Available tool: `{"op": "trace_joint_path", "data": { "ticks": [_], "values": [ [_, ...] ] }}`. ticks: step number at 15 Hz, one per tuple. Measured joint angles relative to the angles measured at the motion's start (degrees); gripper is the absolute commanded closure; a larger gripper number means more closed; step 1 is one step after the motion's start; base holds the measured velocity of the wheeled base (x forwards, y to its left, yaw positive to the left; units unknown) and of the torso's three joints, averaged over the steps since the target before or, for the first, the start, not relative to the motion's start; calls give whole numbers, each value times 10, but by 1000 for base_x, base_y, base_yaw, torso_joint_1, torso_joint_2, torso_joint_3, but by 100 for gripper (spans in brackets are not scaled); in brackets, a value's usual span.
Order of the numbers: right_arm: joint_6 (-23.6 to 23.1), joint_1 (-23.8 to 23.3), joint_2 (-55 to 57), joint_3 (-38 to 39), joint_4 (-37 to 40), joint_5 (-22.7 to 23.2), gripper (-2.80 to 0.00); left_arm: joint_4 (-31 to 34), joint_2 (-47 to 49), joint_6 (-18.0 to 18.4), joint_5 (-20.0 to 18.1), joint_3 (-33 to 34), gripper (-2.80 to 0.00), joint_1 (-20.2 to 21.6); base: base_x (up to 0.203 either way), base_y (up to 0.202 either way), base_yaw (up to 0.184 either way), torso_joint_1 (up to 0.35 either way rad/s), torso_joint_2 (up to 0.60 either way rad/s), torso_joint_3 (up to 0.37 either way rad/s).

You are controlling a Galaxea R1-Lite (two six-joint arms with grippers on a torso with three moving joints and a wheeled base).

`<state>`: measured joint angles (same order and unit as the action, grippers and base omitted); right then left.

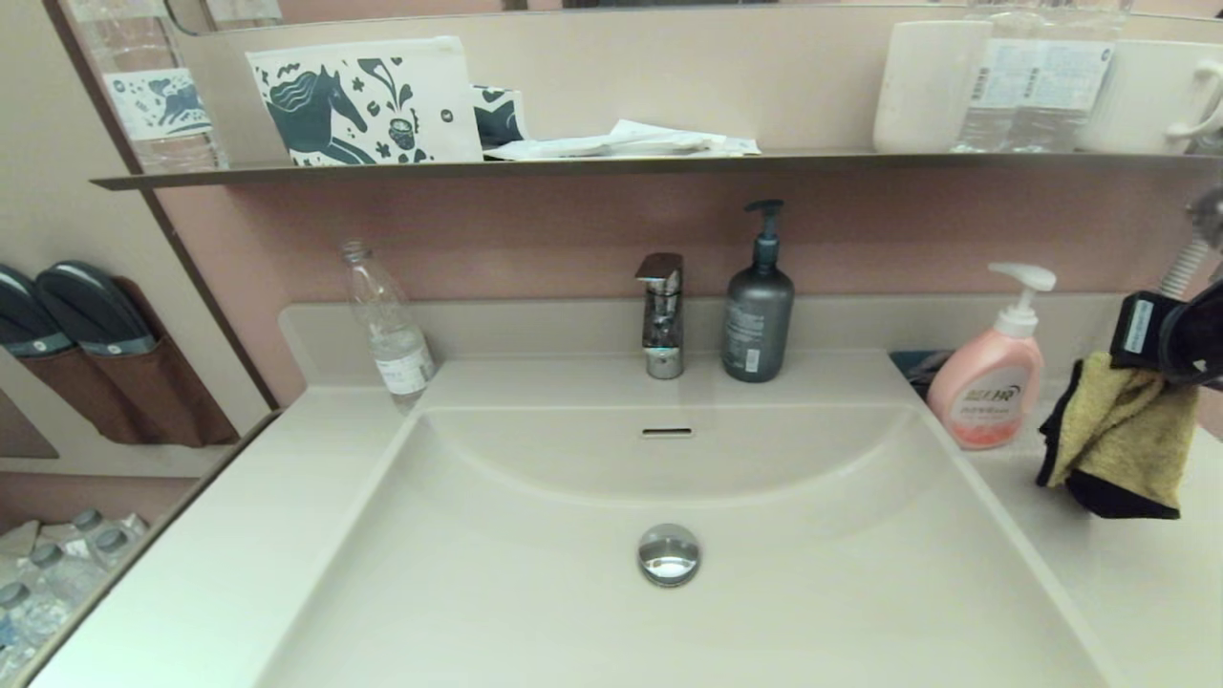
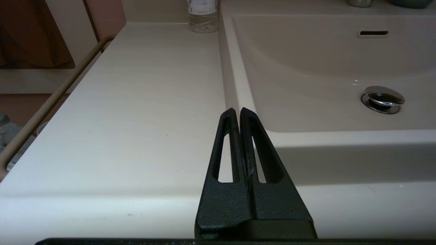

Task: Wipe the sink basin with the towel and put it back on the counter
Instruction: Wipe the sink

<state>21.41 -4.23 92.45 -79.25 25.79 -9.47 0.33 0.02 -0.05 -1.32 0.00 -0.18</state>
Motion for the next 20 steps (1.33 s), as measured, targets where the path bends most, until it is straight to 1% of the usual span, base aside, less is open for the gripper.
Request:
{"op": "trace_joint_path", "data": {
  "ticks": [2,4,6,7,9,11,15,19,20],
  "values": [
    [-8,-11,15,14,-33,38,0,0,0,0,0,0,0,0,0,0,0,0,0,0],
    [-9,-15,30,27,-50,47,0,0,0,0,0,0,0,0,0,0,0,0,0,0],
    [-9,-17,40,39,-50,48,0,0,0,0,0,0,0,0,0,0,0,0,0,0],
    [-12,-17,44,42,-48,47,-280,0,0,0,0,0,0,0,0,0,0,0,0,0],
    [-21,-20,50,42,-42,45,-280,0,0,0,0,0,0,0,0,0,0,0,0,0],
    [-21,-23,56,26,-10,42,-280,0,0,0,0,0,0,0,0,0,0,0,0,0],
    [-20,-25,71,-55,93,24,-280,0,0,0,0,0,0,0,0,0,0,0,0,0],
    [-19,-22,86,-161,214,18,-280,0,0,0,0,0,0,0,0,0,0,0,0,0],
    [-19,-20,84,-174,238,18,-280,0,0,0,0,0,0,0,0,0,0,0,0,0]
  ]
}}
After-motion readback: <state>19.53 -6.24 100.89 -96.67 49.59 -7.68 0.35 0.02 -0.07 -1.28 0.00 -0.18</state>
